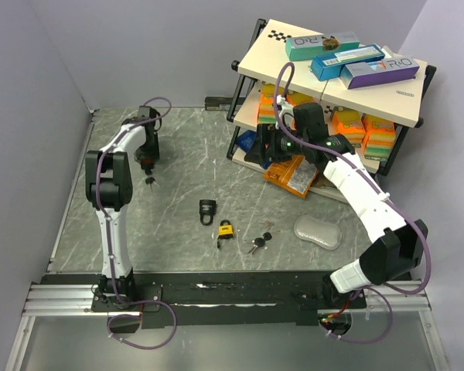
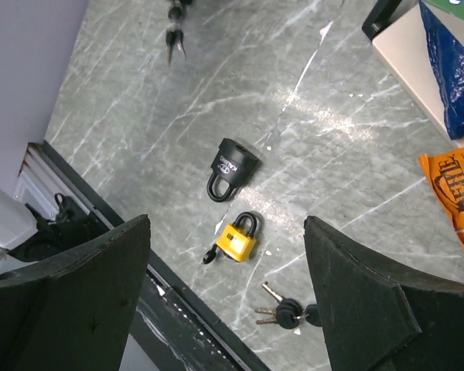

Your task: Unlock with the key

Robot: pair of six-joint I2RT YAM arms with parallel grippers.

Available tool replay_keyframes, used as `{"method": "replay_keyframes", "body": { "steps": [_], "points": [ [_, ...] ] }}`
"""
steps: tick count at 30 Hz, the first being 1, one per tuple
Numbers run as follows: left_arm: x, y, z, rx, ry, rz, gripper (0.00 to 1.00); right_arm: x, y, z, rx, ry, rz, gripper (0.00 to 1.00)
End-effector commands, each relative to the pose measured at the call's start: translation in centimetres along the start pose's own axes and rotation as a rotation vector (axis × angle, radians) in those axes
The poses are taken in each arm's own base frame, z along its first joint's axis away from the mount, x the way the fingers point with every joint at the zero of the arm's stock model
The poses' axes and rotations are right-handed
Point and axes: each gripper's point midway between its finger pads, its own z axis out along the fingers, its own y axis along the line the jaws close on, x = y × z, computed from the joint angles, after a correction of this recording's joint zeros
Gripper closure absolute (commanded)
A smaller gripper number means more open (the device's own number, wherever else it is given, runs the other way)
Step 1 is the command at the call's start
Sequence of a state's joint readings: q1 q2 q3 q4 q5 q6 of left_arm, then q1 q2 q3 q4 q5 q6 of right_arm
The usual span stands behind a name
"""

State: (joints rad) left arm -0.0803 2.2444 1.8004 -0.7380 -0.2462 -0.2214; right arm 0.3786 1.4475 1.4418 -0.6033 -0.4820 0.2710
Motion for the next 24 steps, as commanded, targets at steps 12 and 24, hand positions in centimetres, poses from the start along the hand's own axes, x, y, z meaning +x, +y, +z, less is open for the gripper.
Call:
{"method": "replay_keyframes", "body": {
  "steps": [12,24],
  "points": [
    [-8.4,1.6,7.2,0.094,-0.147,-0.009,0.98,-0.7,-2.9,0.8,0.147,0.042,0.023,0.14],
    [-10.0,1.3,6.2,0.130,-0.205,-0.002,0.39,-0.5,-2.8,1.5,0.131,0.054,0.013,0.14]
  ]
}}
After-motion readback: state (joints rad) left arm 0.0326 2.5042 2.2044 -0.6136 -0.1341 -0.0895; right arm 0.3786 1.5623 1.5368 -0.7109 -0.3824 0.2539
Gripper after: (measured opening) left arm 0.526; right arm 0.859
